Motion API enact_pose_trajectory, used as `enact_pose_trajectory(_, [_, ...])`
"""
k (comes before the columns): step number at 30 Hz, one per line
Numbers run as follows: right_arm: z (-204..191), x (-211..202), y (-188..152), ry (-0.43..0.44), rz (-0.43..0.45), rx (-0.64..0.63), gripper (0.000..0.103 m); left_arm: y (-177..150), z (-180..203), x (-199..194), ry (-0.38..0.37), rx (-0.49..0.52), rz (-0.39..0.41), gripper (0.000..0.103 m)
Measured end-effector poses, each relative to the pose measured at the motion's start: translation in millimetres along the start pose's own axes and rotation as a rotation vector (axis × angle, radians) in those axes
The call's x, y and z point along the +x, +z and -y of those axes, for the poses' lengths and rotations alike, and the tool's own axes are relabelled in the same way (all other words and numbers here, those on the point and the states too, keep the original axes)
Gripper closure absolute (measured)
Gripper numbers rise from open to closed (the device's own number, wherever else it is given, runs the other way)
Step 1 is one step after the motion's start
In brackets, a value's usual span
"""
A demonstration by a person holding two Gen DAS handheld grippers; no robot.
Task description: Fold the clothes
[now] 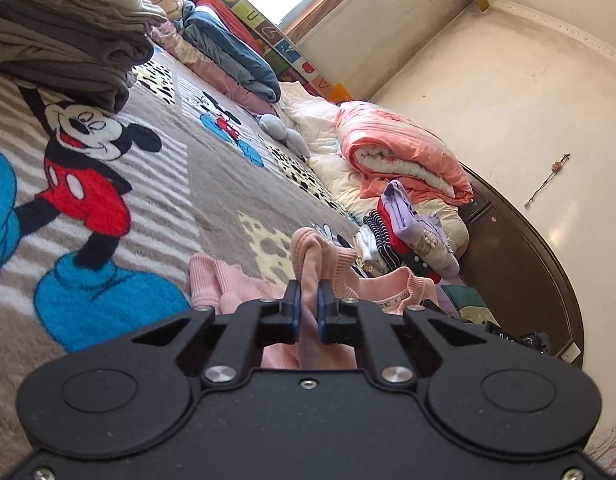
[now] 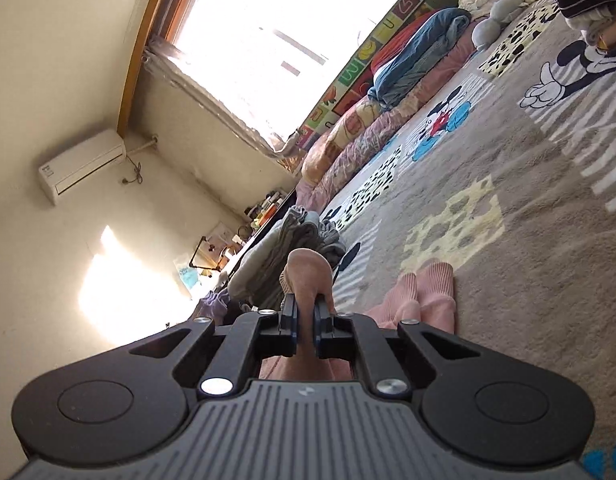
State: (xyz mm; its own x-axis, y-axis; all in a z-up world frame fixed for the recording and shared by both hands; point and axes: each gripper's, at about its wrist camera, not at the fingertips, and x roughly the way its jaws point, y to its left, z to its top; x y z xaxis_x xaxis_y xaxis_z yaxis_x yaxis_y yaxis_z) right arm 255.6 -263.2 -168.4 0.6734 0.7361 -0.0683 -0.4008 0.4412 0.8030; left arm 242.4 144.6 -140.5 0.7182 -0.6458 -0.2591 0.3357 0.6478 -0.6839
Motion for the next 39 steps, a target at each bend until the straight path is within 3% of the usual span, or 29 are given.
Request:
enact_pose_trajectory(7, [17.4,33.1,15.8,-0.038,0.012,0.004,0.094,16.2,-22.0,28.1,0.019,-0.01,-0.006,0.099])
enact_pose_trajectory(18, [65.1,62.9,15.3,-0.063,-0.031,0.219,0.093,17.0,-43.3,45.9,0.057,-0.063,-0.055,0.099])
enact_pose_trajectory(23, [71.1,64.4,11.7,-0.075,-0.022,0.242,0.093,15.6,-47.4,56.4,0.099,-0.077,-0.094,0.099])
enact_pose_trajectory(25, [72.6,64.1,11.3,-0.093,-0.018,0.243,0.093,14.6,-48.5,60.4,0.135,-0.077,-0.109,0.087])
enact_pose_trajectory(27, [73.8,63.8,11.9,-0.117,-0.017,0.239,0.093,15.0,-47.2,58.7,0.154,-0.066,-0.102,0.083])
enact_pose_trajectory(29, [65.7,64.1,14.2,-0.16,-0.01,0.181,0.08,17.0,-41.1,52.4,0.171,-0.034,-0.074,0.083])
enact_pose_trajectory(31, [52.6,56.3,20.4,-0.182,0.034,0.089,0.075,19.2,-29.9,44.4,0.201,0.029,-0.038,0.083])
enact_pose_trajectory(35, [11.7,41.2,30.4,-0.28,0.053,-0.254,0.073,17.0,4.1,27.9,0.183,0.205,0.01,0.083])
enact_pose_trajectory(36, [0.9,39.4,28.7,-0.278,0.037,-0.335,0.073,14.5,12.0,26.1,0.155,0.245,0.006,0.08])
enact_pose_trajectory(39, [-28.4,38.5,17.8,-0.25,-0.03,-0.56,0.071,1.3,30.8,27.0,0.076,0.367,-0.018,0.059])
